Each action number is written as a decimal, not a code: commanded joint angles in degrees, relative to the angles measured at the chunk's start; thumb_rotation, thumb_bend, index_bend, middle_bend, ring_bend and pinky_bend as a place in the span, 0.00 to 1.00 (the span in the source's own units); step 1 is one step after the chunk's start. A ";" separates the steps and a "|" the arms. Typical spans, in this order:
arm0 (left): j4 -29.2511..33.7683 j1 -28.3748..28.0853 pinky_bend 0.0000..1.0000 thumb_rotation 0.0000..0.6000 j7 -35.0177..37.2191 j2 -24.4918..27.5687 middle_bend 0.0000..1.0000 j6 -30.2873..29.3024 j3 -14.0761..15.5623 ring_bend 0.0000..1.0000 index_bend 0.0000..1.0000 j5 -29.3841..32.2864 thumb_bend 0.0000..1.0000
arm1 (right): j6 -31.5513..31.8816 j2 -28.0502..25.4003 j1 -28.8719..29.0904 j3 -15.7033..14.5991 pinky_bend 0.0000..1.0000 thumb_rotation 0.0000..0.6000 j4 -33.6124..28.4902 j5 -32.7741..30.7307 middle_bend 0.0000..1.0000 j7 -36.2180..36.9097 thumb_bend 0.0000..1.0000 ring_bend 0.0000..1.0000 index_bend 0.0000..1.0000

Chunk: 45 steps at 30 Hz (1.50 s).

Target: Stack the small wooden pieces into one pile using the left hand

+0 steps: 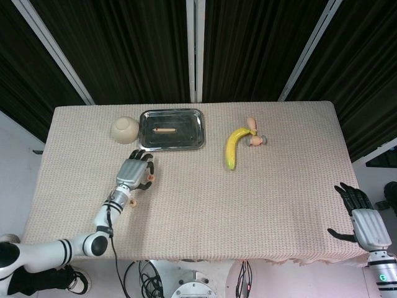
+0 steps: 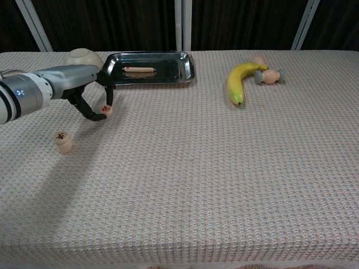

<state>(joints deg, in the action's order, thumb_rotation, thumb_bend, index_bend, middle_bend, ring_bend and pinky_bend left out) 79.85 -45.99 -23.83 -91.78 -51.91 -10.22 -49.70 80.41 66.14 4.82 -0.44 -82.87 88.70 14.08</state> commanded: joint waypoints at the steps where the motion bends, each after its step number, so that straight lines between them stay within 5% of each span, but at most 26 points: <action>1: 9.34 0.32 0.00 1.00 -6.89 5.48 0.16 -3.88 -0.46 0.00 0.53 6.79 0.30 | -0.19 -0.05 0.24 0.06 0.00 1.00 -0.36 0.13 0.00 0.13 0.00 0.00 0.00; 8: 25.62 2.38 0.00 1.00 -13.22 14.64 0.17 -11.59 1.09 0.00 0.54 12.97 0.30 | -0.34 -0.32 1.35 0.41 0.00 1.00 -1.89 1.29 0.00 -0.57 0.00 0.00 0.00; 16: 33.23 7.21 0.00 1.00 -8.10 18.27 0.17 -15.43 4.29 0.00 0.54 5.02 0.30 | -1.38 -1.08 2.67 0.73 0.00 1.00 -4.18 1.69 0.00 -1.99 0.00 0.00 0.00; 25: 30.61 9.16 0.00 1.00 -7.73 14.47 0.17 -16.09 7.76 0.00 0.53 0.07 0.30 | -1.37 -1.59 2.90 0.32 0.00 1.00 -6.64 2.20 0.00 -3.16 0.00 0.00 0.00; 45: 26.45 10.36 0.00 1.00 -8.53 11.71 0.17 -15.43 8.25 0.00 0.52 -0.39 0.30 | -1.36 -1.52 2.49 -0.04 0.00 1.00 -6.34 1.14 0.00 -3.58 0.00 0.00 0.00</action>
<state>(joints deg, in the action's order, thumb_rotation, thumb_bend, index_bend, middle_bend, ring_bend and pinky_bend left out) 106.46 -35.70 -32.41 -79.98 -67.40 -1.92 -50.07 79.06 64.61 7.32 -0.48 -89.21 89.85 10.50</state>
